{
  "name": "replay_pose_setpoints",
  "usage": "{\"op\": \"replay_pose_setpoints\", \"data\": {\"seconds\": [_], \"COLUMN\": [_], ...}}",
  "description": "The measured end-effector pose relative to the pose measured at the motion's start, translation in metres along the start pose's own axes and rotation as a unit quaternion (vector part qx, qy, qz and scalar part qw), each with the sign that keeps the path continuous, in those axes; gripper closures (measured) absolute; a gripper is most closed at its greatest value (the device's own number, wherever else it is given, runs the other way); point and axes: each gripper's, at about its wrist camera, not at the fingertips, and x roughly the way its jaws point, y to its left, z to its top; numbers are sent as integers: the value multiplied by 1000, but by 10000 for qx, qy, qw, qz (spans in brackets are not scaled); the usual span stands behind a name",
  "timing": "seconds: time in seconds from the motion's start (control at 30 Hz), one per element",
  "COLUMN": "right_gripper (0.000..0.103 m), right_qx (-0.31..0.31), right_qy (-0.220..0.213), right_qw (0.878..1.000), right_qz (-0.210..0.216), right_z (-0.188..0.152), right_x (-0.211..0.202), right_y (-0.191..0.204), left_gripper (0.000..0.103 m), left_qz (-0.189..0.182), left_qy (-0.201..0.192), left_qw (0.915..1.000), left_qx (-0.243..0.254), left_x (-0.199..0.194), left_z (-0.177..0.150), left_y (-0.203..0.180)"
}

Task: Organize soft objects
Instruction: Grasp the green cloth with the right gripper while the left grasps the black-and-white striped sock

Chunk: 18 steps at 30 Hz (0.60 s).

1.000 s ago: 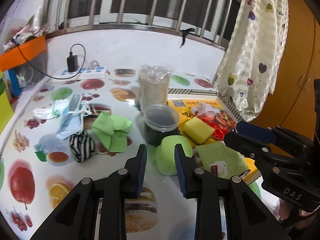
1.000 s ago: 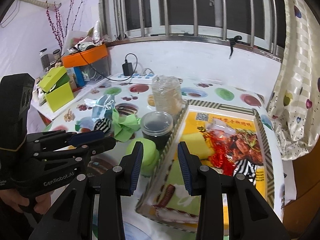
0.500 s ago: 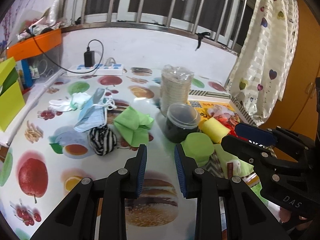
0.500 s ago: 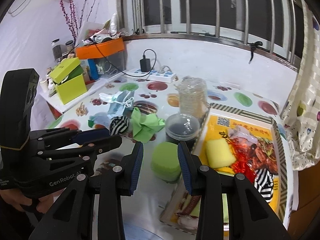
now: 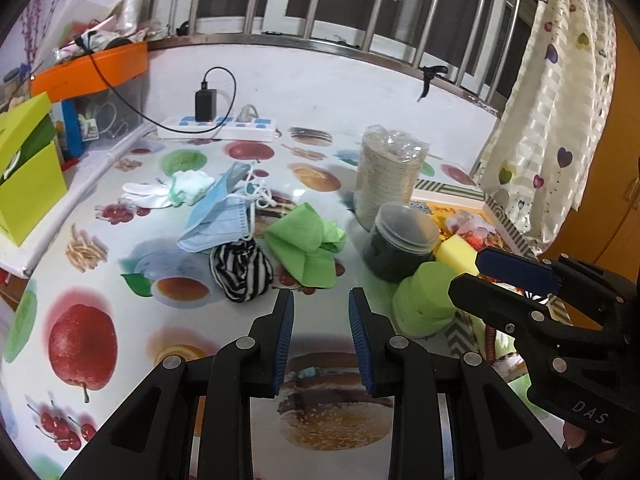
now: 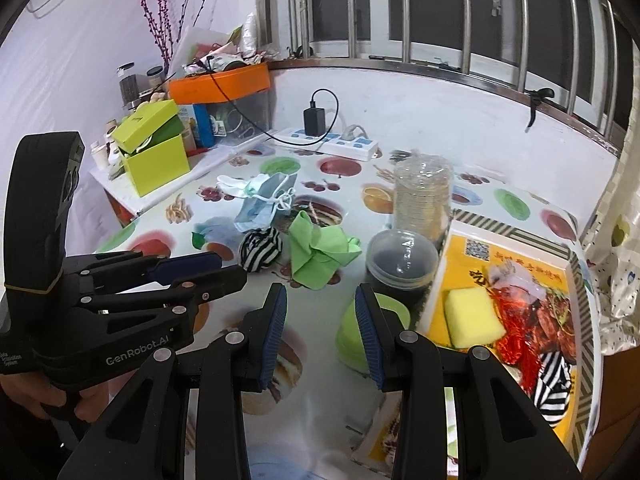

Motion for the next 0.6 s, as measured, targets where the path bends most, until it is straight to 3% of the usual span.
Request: {"op": "replay_pose_setpoints", "data": {"seconds": [0.4,0.6], "right_gripper": [66,66], "right_qx": [-154,-180], "right_qy": [123,207], "right_qw": [9997,9995], "right_qz": [122,154], "right_z": [8,10], "right_x": [22,33], "right_y": [11,14], "left_gripper": [75,68], "left_qz": [167,258], "left_qy": [103,194], "left_qw": [9994,9984], "left_qx": [-284,-473], "left_x": [12,21], "left_z": [0,0], "left_y": [27,42]}}
